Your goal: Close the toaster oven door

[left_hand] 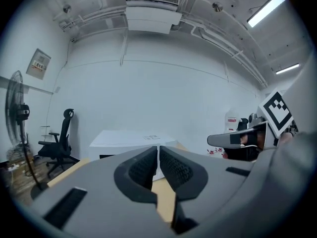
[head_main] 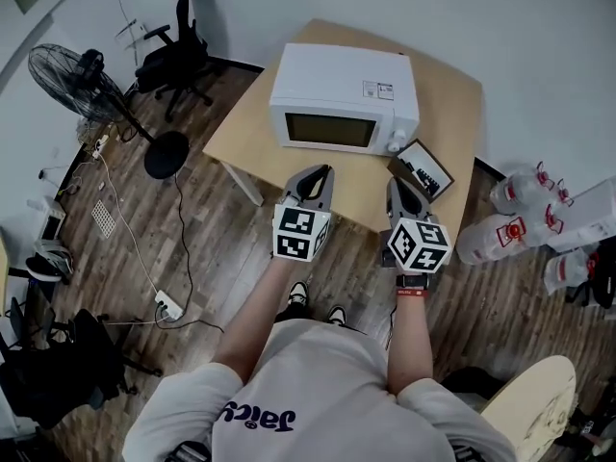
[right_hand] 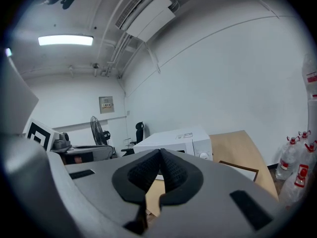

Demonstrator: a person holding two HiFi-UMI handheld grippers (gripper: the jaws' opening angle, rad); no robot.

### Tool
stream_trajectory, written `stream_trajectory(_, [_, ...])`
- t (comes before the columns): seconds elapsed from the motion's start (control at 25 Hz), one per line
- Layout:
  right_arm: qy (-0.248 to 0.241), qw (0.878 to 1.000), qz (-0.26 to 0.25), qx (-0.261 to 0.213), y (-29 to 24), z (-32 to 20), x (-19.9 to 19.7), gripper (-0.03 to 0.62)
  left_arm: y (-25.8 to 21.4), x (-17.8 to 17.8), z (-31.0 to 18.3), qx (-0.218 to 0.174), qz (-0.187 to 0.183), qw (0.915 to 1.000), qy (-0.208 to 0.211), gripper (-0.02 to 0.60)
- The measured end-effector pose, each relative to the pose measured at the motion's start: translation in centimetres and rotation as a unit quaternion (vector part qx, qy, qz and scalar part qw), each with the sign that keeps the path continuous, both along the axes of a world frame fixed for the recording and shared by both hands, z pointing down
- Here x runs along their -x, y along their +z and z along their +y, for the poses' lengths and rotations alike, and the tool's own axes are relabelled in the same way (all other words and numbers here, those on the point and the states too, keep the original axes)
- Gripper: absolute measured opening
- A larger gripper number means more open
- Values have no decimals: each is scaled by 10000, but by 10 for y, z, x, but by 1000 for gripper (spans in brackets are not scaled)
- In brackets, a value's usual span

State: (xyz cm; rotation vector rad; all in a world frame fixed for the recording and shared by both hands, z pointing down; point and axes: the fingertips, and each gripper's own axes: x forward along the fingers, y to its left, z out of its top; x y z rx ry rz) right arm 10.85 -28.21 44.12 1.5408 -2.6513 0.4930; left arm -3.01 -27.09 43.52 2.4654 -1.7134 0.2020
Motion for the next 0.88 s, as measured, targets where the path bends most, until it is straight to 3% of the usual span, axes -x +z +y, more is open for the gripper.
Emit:
stream_trajectory(0.36, [-86, 9999, 132, 32, 10, 22, -12, 14, 12, 24, 34, 21, 352, 9980, -533, 20])
stream_trajectory(0.88, [-8, 9995, 233, -223, 4, 40, -30, 14, 15, 6, 55, 5, 259, 9984, -496, 20])
